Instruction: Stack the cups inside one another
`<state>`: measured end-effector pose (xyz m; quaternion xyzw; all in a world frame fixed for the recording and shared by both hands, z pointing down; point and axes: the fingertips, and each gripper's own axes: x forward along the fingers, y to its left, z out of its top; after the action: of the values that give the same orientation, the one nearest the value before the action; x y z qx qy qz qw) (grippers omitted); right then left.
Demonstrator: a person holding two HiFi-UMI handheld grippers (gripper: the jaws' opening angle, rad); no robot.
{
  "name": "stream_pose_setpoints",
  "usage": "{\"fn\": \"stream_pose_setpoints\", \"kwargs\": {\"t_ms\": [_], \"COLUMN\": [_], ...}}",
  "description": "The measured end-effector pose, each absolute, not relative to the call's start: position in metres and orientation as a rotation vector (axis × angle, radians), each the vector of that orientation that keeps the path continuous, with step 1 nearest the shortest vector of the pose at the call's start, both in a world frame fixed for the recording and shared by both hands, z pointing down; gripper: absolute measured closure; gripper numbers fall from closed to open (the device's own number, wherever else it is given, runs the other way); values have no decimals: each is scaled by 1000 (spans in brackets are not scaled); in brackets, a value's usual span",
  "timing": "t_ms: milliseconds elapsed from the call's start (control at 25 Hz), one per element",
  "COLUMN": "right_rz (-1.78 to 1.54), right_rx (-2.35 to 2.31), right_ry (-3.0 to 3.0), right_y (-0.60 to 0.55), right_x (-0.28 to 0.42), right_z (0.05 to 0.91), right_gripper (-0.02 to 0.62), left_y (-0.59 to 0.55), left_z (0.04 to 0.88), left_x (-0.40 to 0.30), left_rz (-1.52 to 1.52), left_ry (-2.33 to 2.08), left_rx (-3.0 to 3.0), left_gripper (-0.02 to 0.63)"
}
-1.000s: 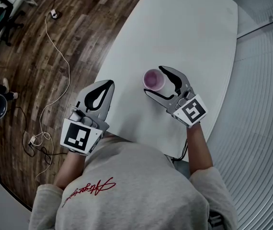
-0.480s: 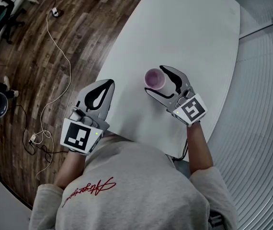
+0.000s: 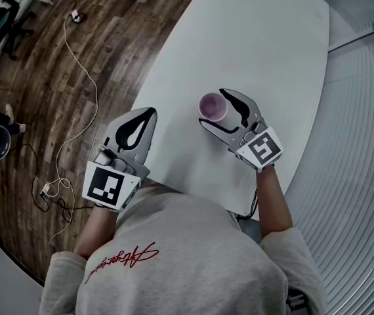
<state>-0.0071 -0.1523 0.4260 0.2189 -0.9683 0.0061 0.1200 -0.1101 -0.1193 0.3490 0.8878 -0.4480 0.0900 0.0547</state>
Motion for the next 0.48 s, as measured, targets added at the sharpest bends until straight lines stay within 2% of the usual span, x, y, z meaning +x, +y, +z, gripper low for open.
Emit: {"fn": "stream_pose_setpoints", "kwargs": {"t_ms": [480], "right_rz": [59], "right_rx": [639], "right_ry": [-2814], "right_y": [-154], "right_x": [-7], "right_z": [431], "right_gripper": [239], "left_y": [-120], "left_z": [345], "left_x": [-111], "left_rz": [286], "left_ry": [-1369], "left_rx": [2693], "left_gripper": [612]}}
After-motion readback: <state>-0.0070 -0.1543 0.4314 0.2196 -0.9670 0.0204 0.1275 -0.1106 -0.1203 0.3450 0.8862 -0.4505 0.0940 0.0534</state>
